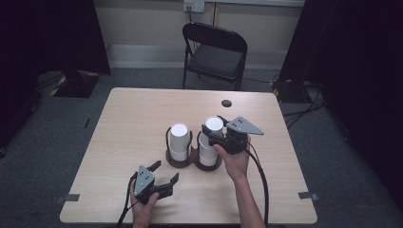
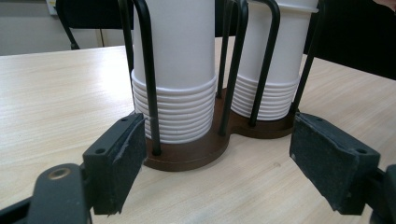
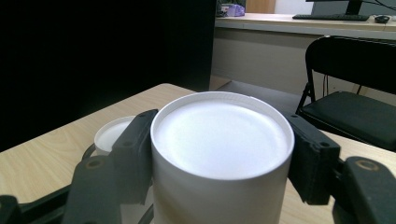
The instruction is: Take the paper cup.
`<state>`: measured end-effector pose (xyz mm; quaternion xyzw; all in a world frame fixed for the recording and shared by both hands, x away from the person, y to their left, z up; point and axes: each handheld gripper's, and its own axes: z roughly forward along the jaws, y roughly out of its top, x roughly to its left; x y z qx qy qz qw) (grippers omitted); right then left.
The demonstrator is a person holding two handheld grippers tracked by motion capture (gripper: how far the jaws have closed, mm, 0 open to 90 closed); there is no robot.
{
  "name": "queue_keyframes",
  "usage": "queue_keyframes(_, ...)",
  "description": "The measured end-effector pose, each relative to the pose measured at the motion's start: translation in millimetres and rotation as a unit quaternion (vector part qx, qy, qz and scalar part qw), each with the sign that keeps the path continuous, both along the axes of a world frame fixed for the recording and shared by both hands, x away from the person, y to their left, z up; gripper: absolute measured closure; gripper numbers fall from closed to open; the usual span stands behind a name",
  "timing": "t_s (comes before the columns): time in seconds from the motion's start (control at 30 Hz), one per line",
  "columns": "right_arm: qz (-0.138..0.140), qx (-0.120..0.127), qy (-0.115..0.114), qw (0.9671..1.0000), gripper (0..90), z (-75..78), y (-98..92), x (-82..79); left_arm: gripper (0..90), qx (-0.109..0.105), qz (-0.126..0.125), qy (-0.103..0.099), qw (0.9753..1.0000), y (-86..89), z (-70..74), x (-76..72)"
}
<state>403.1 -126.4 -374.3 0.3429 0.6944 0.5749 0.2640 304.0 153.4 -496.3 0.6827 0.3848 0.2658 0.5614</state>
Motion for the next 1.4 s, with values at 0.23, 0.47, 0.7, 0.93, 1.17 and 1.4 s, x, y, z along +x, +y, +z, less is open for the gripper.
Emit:
queue_keyframes(0.23, 0.003, 0.006, 0.001, 1.0, 34.0, 3.9, 0.1, -0.5, 18.9, 0.01, 0.004, 0.005, 0.9999, -2.4, 0.4, 1.0)
queue_keyframes(0.47, 0.004, 0.013, -0.005, 0.9999, 34.1, 9.3, -1.4, -1.7, 20.5, -0.007, 0.006, 0.006, 0.9999, 0.5, -0.1, 0.6)
queue_keyframes(0.7, 0.007, 0.018, -0.006, 0.9998, 34.0, 13.8, -0.6, -2.1, 21.1, 0.003, 0.01, 0.003, 0.9999, -0.8, 0.2, 0.4)
queue_keyframes(0.93, 0.006, 0.021, -0.013, 0.9997, 34.0, 17.9, -2.3, -2.2, 23.0, 0.009, 0.012, -0.002, 0.9999, -2.0, 0.2, -0.8)
queue_keyframes(1.17, 0.0, 0.032, -0.021, 0.9993, 34.3, 21.0, -3.4, -3.6, 24.6, 0.007, 0.015, -0.004, 0.9999, -1.7, 0.1, -1.2)
queue_keyframes(1.4, 0.011, 0.05, -0.022, 0.9984, 34.3, 28.3, -6.2, -4.7, 27.5, -0.01, 0.02, 0.001, 0.9997, 1.4, -0.3, -0.5)
